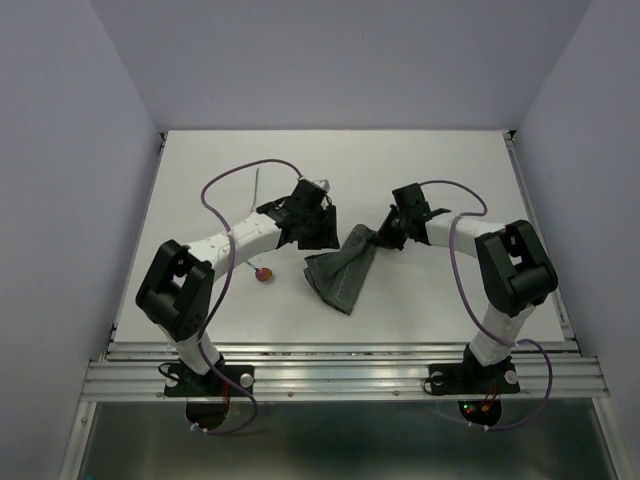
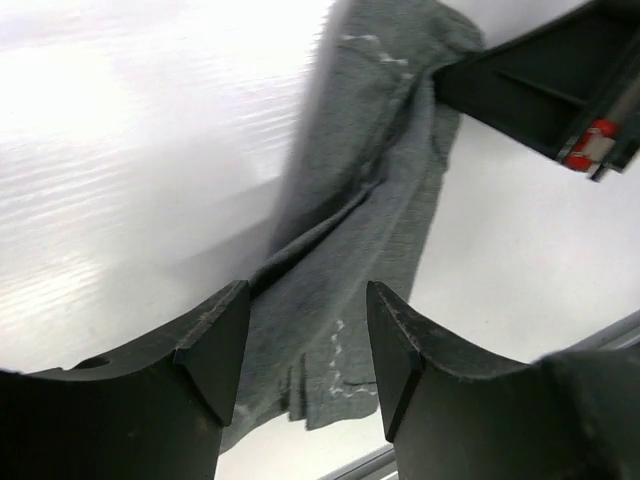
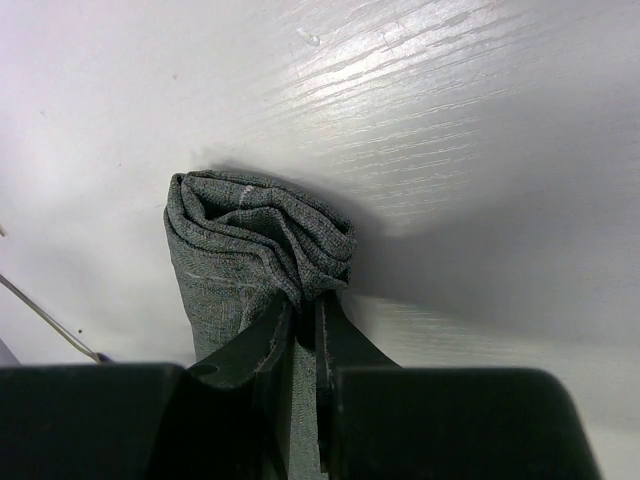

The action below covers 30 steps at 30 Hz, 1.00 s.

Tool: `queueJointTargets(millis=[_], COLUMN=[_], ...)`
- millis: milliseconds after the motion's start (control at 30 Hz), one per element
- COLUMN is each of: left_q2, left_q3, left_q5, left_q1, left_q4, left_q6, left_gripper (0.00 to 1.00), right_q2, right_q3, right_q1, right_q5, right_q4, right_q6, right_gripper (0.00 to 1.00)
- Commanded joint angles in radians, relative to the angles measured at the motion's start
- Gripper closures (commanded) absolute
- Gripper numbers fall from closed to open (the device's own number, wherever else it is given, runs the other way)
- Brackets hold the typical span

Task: Fold the napkin into a case and place the utensils inside
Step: Fold the 2/3-rectangle-folded napkin at the center of the board.

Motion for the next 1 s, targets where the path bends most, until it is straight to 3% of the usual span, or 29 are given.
queueJointTargets(millis=[0, 67, 300, 500, 867, 967], left_q2=[-0.060, -0.060, -0.092, -0.046, -0.045, -0.035], left_q3=[-0.118, -0.167, -0.266, -0.263, -0.260, -0.250], left_q5=[0.016, 0.065, 0.073, 0.110, 0.447, 0.469], left_q1=[0.064, 0.092, 0.149, 0.155, 0.121, 0.101], left_q4=[0.092, 0.141, 0.254, 0.251, 0.270, 0.268], left_q6=[-0.062, -0.069, -0.119, -0.093, 0.011, 0.020], left_gripper=[0.43, 0.47, 0.82, 1.00, 1.00, 1.00], right_q2=[0.041, 0.045, 0.039, 0.036, 0.039, 0.041], right_q3=[-0.029, -0.028, -0.026, -0.025, -0.029, -0.028], right_q1=[-0.009, -0.009, -0.009, -0.009, -0.009, -0.009], right_q5=[0.049, 0.046, 0.043, 0.045, 0.052, 0.052], right_q4=[-0.033, -0.033, -0.034, -0.036, -0.039, -0.039], right_q6=[-0.005, -0.004, 0.001, 0.004, 0.042, 0.055], right_gripper=[0.99, 0.99, 0.99, 0.99, 0.99, 0.99])
